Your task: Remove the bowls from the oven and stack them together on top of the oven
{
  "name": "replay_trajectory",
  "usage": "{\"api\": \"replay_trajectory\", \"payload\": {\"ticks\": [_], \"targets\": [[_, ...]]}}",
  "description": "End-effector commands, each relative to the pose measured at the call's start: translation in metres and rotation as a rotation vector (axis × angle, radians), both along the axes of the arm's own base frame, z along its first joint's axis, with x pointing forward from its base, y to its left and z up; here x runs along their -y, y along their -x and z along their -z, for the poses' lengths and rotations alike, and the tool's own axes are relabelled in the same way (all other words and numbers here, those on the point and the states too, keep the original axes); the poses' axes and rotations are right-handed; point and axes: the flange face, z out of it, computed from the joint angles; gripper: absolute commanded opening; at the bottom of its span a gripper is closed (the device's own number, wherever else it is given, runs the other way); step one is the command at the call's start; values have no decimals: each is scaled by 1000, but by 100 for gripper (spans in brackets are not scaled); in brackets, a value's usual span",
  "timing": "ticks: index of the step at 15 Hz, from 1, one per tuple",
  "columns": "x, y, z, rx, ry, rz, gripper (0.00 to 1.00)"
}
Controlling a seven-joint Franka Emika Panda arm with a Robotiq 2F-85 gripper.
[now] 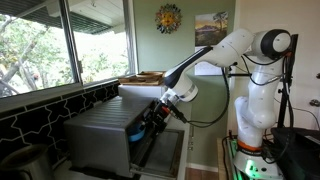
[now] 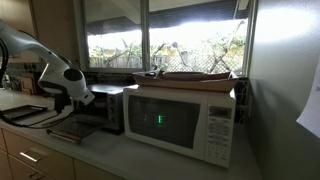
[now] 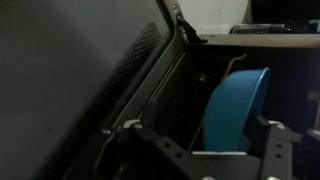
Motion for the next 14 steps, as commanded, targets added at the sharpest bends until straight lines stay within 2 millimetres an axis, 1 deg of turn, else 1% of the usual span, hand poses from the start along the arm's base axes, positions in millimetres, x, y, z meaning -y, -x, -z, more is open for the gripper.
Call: {"api": "replay_trajectory", "payload": {"ticks": [1,2,3,4,5,6,8,9,10,11,12,14], "targets": [[-2,-3,5,-3,-6,50,89],[-2,-3,5,-3,-6,54,84],[-1,-3,3,2,-6,55,59],[-1,-2,2,6,-8,48,60],[1,0,-1,10,1,13,56],[2,1,-3,12,1,6,45],[6,5,-7,5,11,-25,31],[8,6,-10,10,15,-41,22],[9,7,-12,13,19,-58,16],[11,9,-17,20,26,-81,7],[13,10,-20,28,30,-95,1],[19,10,-28,42,34,-117,0]]}}
